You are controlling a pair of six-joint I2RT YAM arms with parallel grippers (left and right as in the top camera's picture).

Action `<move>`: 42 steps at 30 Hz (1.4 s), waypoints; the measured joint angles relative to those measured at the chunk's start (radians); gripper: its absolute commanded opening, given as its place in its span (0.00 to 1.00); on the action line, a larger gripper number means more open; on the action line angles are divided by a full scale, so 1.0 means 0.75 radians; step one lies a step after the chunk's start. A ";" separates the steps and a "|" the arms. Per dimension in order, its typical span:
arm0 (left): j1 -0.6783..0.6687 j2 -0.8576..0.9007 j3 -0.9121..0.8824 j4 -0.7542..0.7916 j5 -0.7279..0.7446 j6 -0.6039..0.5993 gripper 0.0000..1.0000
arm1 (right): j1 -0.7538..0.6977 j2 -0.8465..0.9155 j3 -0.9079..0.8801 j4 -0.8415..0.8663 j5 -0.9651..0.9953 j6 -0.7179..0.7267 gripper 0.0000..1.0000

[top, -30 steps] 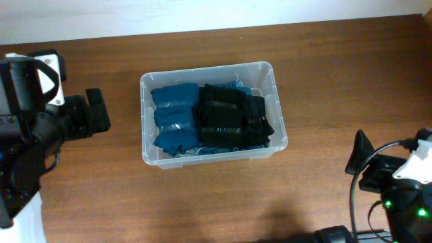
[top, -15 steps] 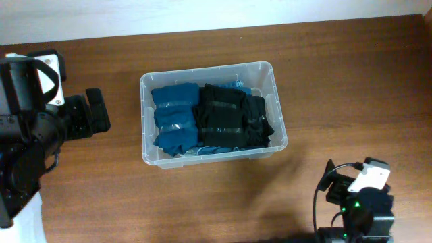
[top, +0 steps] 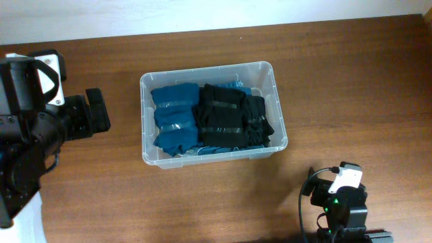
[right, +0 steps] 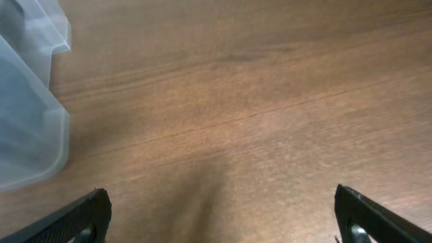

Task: Pack container

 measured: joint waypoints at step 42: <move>0.041 -0.635 -1.077 0.976 0.053 0.137 0.99 | 0.002 0.000 -0.021 0.035 -0.024 0.000 0.98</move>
